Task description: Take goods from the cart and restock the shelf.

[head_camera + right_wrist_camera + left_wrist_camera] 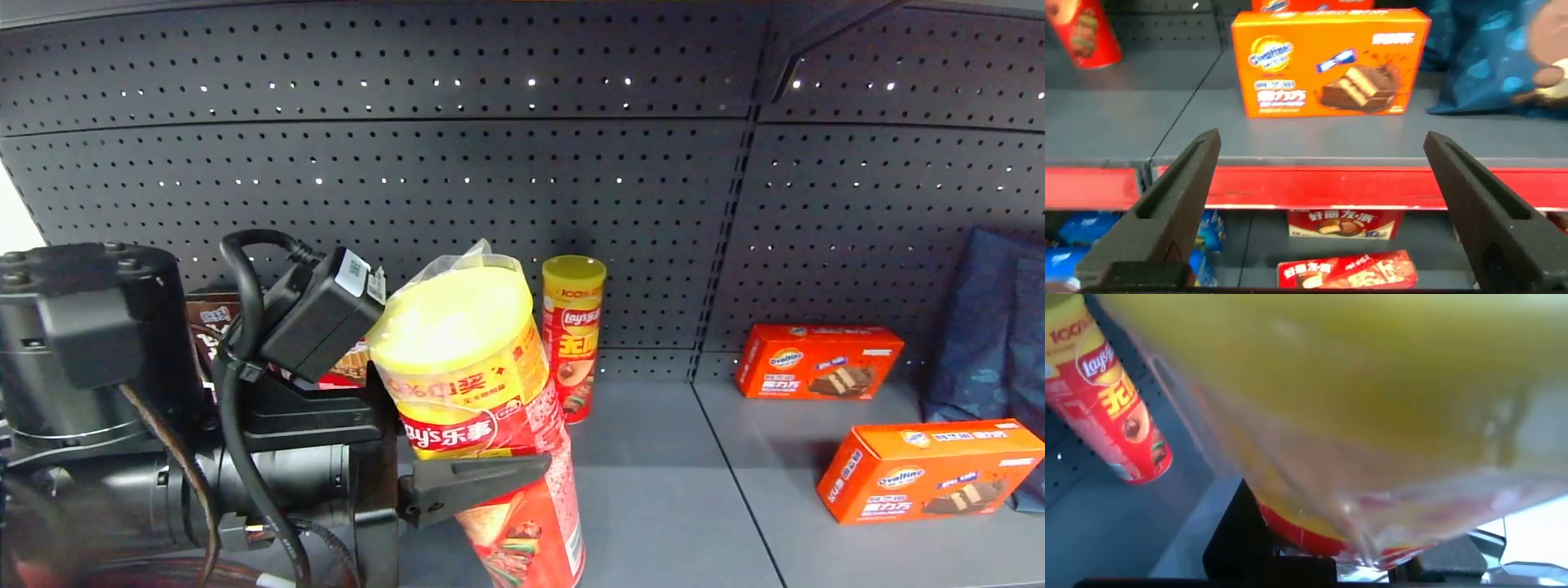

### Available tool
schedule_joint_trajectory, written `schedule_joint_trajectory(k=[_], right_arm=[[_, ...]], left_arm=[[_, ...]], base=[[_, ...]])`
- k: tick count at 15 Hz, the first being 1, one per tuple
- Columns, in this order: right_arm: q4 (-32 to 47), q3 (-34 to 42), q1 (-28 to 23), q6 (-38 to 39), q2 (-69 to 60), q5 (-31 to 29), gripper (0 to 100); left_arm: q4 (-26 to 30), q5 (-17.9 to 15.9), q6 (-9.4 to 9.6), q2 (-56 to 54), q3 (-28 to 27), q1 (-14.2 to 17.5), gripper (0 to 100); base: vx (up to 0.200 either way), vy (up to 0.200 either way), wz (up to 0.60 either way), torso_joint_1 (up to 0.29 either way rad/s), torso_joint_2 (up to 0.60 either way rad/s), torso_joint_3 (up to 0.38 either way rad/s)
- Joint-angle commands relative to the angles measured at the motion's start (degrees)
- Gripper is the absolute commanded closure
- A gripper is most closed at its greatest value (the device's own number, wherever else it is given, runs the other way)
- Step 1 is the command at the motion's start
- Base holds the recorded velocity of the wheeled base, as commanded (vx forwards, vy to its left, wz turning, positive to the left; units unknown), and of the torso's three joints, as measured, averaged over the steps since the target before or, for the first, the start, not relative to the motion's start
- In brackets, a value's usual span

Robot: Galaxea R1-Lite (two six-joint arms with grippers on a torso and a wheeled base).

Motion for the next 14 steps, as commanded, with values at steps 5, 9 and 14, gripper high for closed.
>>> schedule_joint_trajectory(k=[5, 9, 14], right_arm=[[0.17, -0.09, 0.50, -0.25, 1.14, 1.28, 0], [-0.09, -0.18, -1.09, -2.45, 2.45, 1.28, 0], [-0.09, -0.26, -1.17, -2.45, 2.45, -0.21, 0]], left_arm=[[-0.06, 0.19, 0.30, -0.17, 0.90, 0.00, 100], [0.21, 5.20, 0.38, -1.84, 1.78, -0.53, 100], [3.20, 7.84, 0.38, -5.88, 8.29, 1.67, 100]], base=[[0.000, 0.000, 0.00, 0.000, 0.00, 0.000], [0.000, 0.000, 0.00, 0.000, 0.00, 0.000], [0.000, 0.000, 0.00, 0.000, 0.00, 0.000]])
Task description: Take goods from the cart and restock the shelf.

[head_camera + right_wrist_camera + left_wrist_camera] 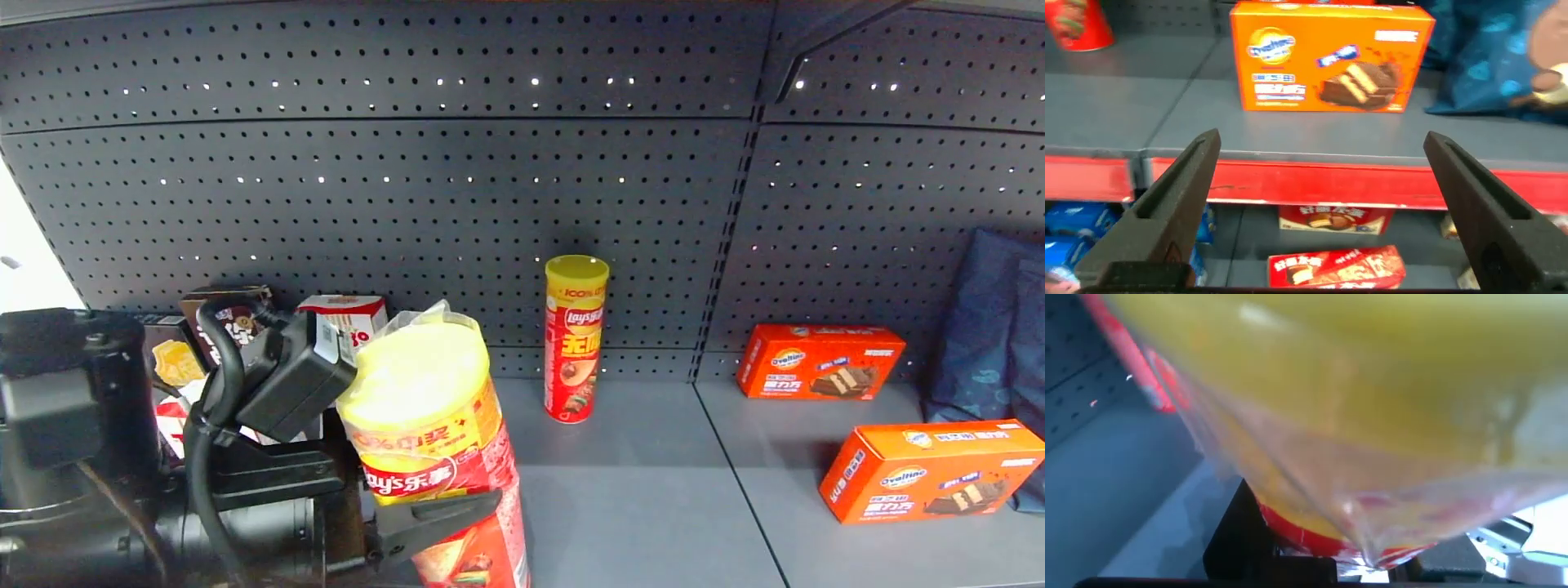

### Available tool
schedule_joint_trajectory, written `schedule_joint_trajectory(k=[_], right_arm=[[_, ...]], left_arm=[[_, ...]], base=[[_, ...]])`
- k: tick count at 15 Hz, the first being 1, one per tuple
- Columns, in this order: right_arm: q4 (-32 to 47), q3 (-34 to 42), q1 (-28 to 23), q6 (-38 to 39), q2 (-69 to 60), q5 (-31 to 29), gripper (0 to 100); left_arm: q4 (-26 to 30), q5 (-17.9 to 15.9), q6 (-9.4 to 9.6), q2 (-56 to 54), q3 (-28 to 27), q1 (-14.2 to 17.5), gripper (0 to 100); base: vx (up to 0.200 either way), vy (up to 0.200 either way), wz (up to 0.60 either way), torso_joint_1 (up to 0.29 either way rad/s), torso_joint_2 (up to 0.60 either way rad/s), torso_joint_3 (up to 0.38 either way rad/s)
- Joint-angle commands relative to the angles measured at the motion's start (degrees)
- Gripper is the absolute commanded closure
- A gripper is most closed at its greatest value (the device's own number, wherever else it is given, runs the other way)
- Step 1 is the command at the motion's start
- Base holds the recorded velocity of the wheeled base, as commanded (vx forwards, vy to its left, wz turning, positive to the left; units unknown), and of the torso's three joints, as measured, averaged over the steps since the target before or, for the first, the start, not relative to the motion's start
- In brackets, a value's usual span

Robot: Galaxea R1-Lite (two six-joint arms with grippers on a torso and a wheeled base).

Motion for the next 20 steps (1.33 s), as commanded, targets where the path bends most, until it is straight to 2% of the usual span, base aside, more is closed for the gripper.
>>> schedule_joint_trajectory(k=[1, 2, 4, 7, 8, 9, 10, 11, 13, 15, 17, 19, 20], right_arm=[[0.04, 0.03, -0.09, -0.04, 0.22, -0.42, 0], [0.22, -0.06, -0.26, 0.14, 0.66, -0.59, 0], [0.13, -0.06, -8.35, -1.79, 3.39, 1.61, 0], [0.04, 0.03, -9.05, -1.88, 3.04, 1.52, 0], [-0.05, -0.14, -9.67, -1.44, 3.04, 1.34, 0], [-4.44, -12.01, -9.32, -0.21, 7.69, 2.57, 0], [-8.40, -17.72, -10.99, 8.58, 25.01, 8.37, 0], [-13.85, -26.07, -8.44, 8.23, 26.24, 11.80, 0], [-8.40, -27.30, -6.33, 7.00, 29.05, 11.80, 0], [-7.17, -27.48, -0.35, 2.95, 30.81, 16.11, 0], [-6.73, -28.27, 11.51, -2.32, 36.43, 16.81, 0], [-7.17, -29.68, 20.39, -3.81, 41.88, 16.72, 0], [-7.25, -30.64, 22.50, -3.81, 44.43, 17.16, 0]], left_arm=[[-0.05, -0.20, 0.03, -1.13, 1.71, 2.03, 100], [-0.23, -0.20, 0.03, -0.34, 1.36, 3.09, 100], [-0.67, -0.29, 0.03, 1.15, -0.05, 3.44, 100], [-0.49, -0.20, -0.05, 2.12, -1.01, 3.44, 100], [-0.14, -0.03, 0.03, 3.70, -3.30, 3.35, 100], [-0.05, 0.06, 0.03, 4.05, -3.74, 3.44, 100], [-0.05, -0.03, -0.05, 4.84, -4.62, 3.00, 100], [-0.84, -0.03, 0.03, 6.87, -4.44, 3.00, 100], [-2.34, -0.11, 0.12, 8.10, -4.44, 2.74, 100], [-2.77, -0.20, 0.12, 8.54, -4.97, 2.56, 100], [-2.86, -0.20, 0.12, 9.33, -5.23, 1.95, 100], [-2.86, -0.11, 0.12, 9.33, -5.32, 0.89, 100], [-2.77, -0.11, 0.12, 9.41, -5.32, 0.80, 100]], base=[[0.000, 0.000, 0.00, 0.000, 0.00, 0.000], [0.000, 0.000, 0.00, 0.000, 0.00, 0.000], [0.000, 0.000, 0.00, 0.000, 0.00, 0.000], [0.000, 0.000, 0.00, 0.000, 0.00, 0.000], [0.000, 0.000, 0.00, 0.000, 0.00, 0.000], [0.000, 0.000, 0.00, 0.000, 0.00, 0.000], [0.000, 0.000, 0.00, 0.000, 0.00, 0.000], [0.000, 0.000, 0.00, 0.000, 0.00, 0.000], [0.000, 0.000, 0.00, 0.000, 0.00, 0.000], [0.000, 0.000, 0.00, 0.000, 0.00, 0.000], [0.000, 0.000, 0.00, 0.000, 0.00, 0.000], [0.000, 0.000, 0.00, 0.000, 0.00, 0.000], [0.000, 0.000, 0.00, 0.000, 0.00, 0.000]])
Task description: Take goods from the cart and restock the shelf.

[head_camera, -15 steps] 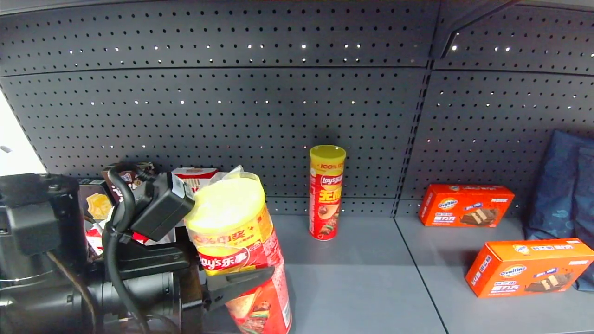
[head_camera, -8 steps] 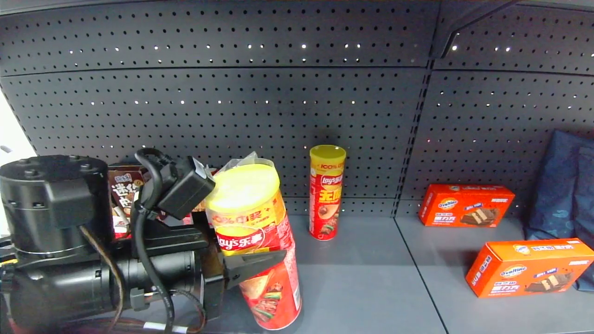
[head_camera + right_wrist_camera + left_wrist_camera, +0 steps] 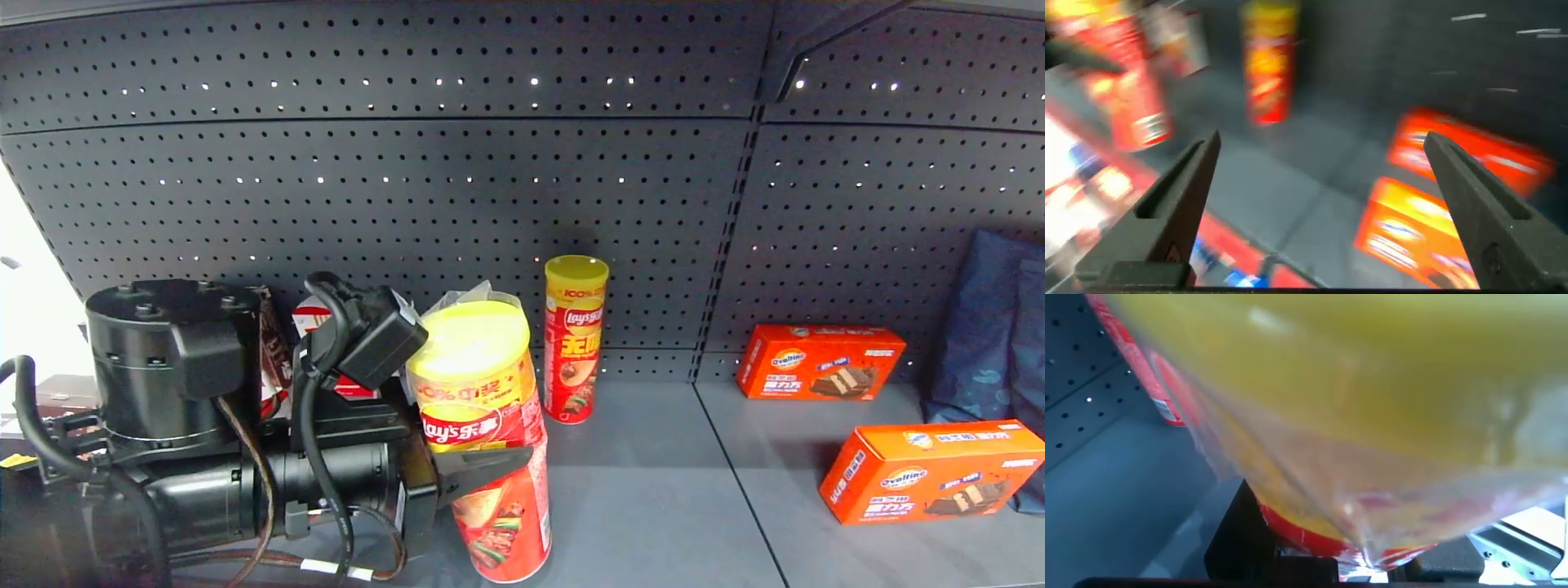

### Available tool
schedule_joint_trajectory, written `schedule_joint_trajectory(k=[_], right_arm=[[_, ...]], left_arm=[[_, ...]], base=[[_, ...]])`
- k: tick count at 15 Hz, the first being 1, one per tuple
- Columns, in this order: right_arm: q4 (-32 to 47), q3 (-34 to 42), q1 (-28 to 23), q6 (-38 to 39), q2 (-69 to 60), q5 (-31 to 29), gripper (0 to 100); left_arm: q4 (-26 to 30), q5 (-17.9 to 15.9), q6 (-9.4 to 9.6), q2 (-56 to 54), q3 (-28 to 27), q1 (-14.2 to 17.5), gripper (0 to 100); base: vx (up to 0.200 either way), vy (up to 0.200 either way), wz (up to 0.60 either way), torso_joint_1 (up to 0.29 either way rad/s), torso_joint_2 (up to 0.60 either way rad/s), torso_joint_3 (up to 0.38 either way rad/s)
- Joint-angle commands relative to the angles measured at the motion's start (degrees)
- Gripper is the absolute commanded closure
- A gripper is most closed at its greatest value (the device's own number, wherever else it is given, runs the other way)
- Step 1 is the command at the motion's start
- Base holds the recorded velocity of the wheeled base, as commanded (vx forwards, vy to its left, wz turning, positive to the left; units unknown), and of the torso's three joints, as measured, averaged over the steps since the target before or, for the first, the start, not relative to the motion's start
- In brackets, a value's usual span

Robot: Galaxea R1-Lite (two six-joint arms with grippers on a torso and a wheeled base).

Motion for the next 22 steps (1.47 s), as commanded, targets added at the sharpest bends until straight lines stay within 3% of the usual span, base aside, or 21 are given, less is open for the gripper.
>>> schedule_joint_trajectory(k=[1, 3, 6, 10, 16, 19, 20, 22], right_arm=[[-0.54, -2.55, 7.50, -0.90, 9.78, 1.05, 0], [-0.90, -5.54, 9.79, -0.55, 14.17, 4.47, 0], [-1.25, -9.32, 8.56, -0.81, 23.22, 8.52, 0], [-12.50, -10.55, 7.85, -0.46, 32.98, 8.52, 0], [-18.91, -17.40, 3.99, -1.25, 46.78, 13.79, 0], [-26.74, -18.11, 2.23, -4.24, 53.02, 20.03, 0], [-30.69, -19.25, 1.00, -4.50, 56.09, 25.22, 0], [-31.57, -23.73, 1.00, -4.59, 60.05, 27.50, 0]], left_arm=[[-0.03, 0.01, 0.01, 0.41, -0.02, -0.36, 100], [0.05, 0.01, 0.01, 0.23, 0.07, -0.53, 100], [0.05, 0.01, 0.01, 0.23, 0.07, -0.45, 100], [0.23, 0.01, 0.01, -0.30, 0.68, 0.70, 100], [0.23, 0.01, 0.01, -0.65, 0.95, 3.16, 100], [0.05, 0.01, 0.01, -0.56, 0.77, 3.69, 100], [-0.03, 0.10, 0.10, -0.47, 0.51, 4.04, 100], [-0.03, 0.01, 0.45, -0.38, 0.33, 4.13, 100]], base=[[0.000, 0.000, 0.00, 0.000, 0.00, 0.000], [0.000, 0.000, 0.00, 0.000, 0.00, 0.000], [0.000, 0.000, 0.00, 0.000, 0.00, 0.000], [0.000, 0.000, 0.00, 0.000, 0.00, 0.000], [0.000, 0.000, 0.00, 0.000, 0.00, 0.000], [0.000, 0.000, 0.00, 0.000, 0.00, 0.000], [0.000, 0.000, 0.00, 0.000, 0.00, 0.000], [0.000, 0.000, 0.00, 0.000, 0.00, 0.000]])
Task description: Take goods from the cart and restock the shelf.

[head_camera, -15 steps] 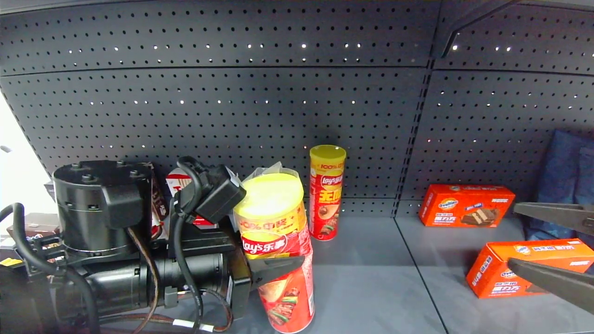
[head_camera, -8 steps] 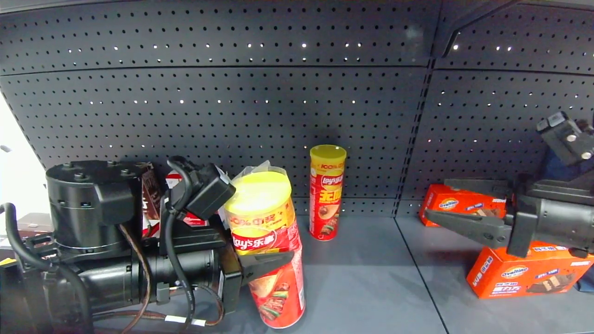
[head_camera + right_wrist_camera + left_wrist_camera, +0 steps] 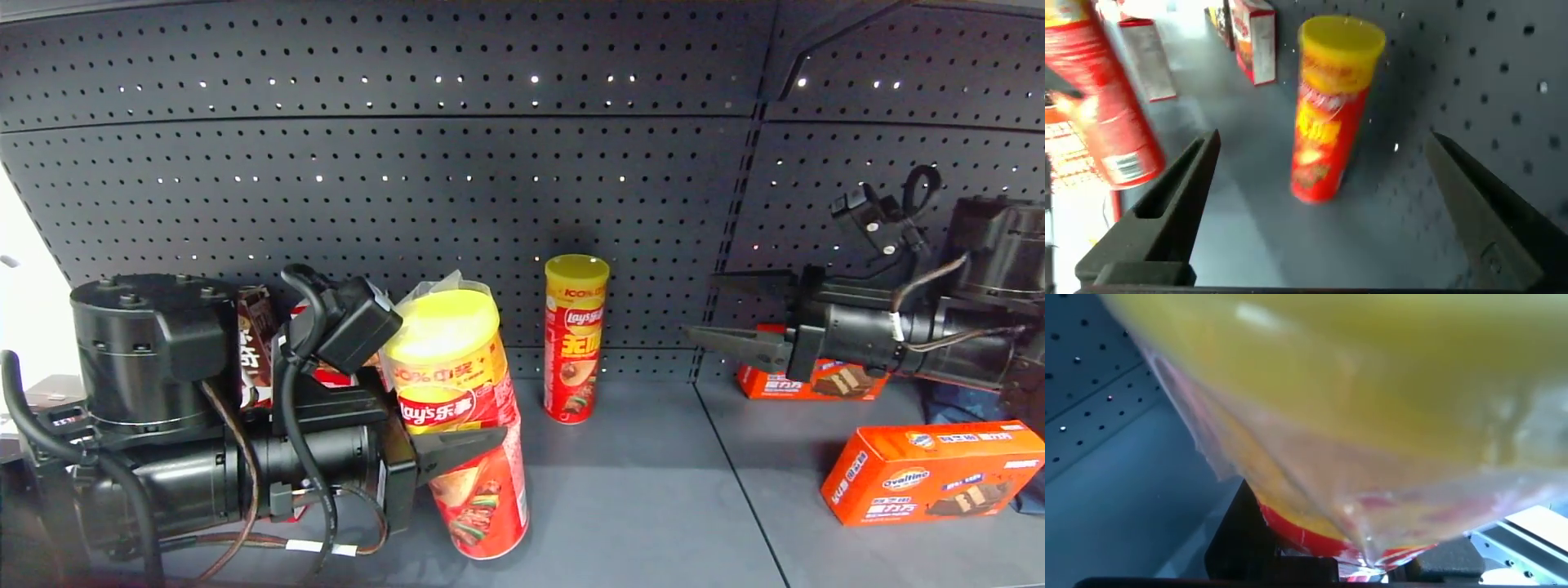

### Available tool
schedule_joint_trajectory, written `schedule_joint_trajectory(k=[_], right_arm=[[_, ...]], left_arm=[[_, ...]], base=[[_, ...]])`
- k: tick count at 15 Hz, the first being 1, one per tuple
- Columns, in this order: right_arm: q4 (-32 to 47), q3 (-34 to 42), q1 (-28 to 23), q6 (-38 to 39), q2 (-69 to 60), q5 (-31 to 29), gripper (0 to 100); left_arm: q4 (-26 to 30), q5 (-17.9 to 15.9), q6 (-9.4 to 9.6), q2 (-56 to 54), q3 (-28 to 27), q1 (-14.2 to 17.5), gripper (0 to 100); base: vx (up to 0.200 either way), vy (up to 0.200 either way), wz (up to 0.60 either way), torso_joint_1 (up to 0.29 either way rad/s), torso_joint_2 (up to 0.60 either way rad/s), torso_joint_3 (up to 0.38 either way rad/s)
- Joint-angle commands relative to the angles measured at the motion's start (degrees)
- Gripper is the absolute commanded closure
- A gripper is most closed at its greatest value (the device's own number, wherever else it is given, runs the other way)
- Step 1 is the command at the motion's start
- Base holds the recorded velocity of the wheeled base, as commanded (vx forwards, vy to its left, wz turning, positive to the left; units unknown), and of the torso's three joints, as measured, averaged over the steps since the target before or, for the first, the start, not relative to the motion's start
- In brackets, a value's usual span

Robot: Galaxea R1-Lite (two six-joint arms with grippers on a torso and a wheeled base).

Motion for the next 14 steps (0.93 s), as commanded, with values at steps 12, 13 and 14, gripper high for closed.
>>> schedule_joint_trajectory(k=[12, 13, 14], right_arm=[[-6.29, -12.48, 3.32, -0.25, 22.36, 4.94, 0], [-6.38, -12.83, 3.58, -0.34, 23.24, 4.94, 0], [-6.73, -13.53, 3.84, -0.34, 24.20, 4.94, 0]], left_arm=[[-0.05, -0.14, 0.80, 2.29, -1.31, 3.33, 100], [-0.05, -0.14, 0.72, 2.29, -1.31, 3.51, 100], [-0.05, -0.14, 0.72, 2.29, -1.31, 3.59, 100]], base=[[0.000, 0.000, 0.00, 0.000, 0.00, 0.000], [0.000, 0.000, 0.00, 0.000, 0.00, 0.000], [0.000, 0.000, 0.00, 0.000, 0.00, 0.000]])
